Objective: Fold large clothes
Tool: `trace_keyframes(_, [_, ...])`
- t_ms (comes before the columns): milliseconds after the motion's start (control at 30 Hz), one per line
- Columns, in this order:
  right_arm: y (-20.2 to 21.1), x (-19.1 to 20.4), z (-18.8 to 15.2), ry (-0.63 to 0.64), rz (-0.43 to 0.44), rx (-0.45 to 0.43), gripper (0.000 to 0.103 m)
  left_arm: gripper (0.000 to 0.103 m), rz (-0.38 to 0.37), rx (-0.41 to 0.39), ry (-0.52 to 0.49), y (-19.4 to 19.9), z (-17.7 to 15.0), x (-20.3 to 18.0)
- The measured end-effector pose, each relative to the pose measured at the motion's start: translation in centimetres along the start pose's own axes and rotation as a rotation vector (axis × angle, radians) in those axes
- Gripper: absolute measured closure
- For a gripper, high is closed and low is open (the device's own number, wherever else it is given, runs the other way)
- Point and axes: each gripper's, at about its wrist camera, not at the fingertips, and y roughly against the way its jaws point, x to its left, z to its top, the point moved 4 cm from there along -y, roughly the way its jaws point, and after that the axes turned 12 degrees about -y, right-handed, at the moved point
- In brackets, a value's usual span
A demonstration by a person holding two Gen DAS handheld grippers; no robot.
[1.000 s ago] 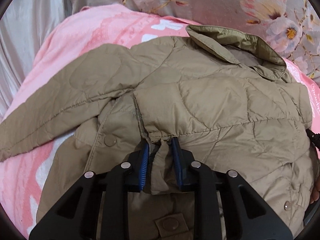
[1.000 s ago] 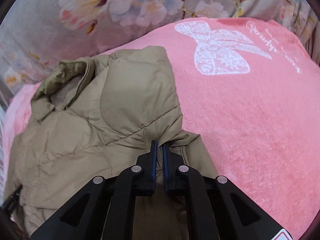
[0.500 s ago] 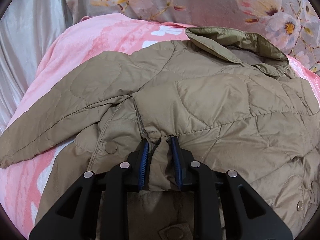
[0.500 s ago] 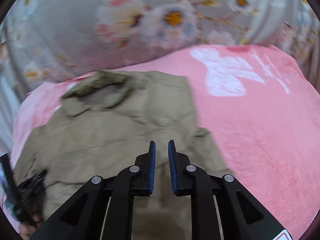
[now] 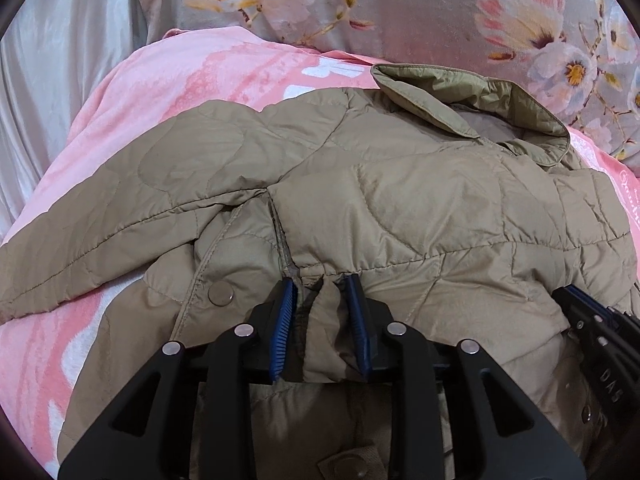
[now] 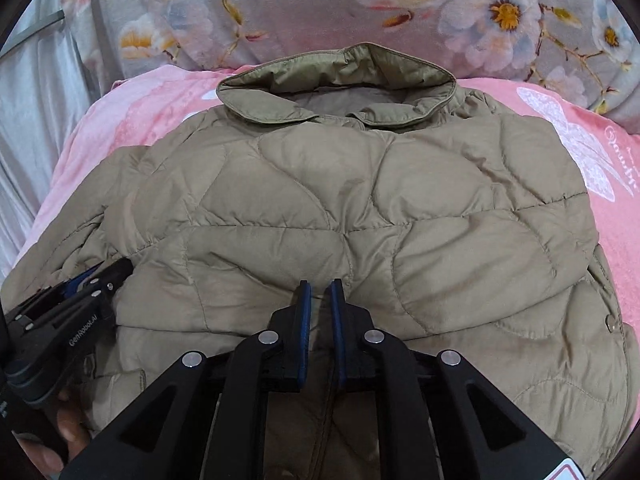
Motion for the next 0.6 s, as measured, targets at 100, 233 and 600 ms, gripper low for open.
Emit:
trace_keyframes(100, [-0.1,0.3,-0.1,0.026,-0.026,-0.016,0.094,0.077,0.002,0.000,-0.001,0.0,0.0,0.0])
trace_keyframes(233, [-0.2,0.4,-0.1,0.035,-0.036,-0.022,0.094,0.076,-0.004,-0.002,0.005,0.0,0.0,0.0])
trace_keyframes(600, [0.3,-0.2,0.1,-0.004,-0.009,-0.030,0.088,0.007,0.028,-0.107,0.493,9.7,-6.7,17.4])
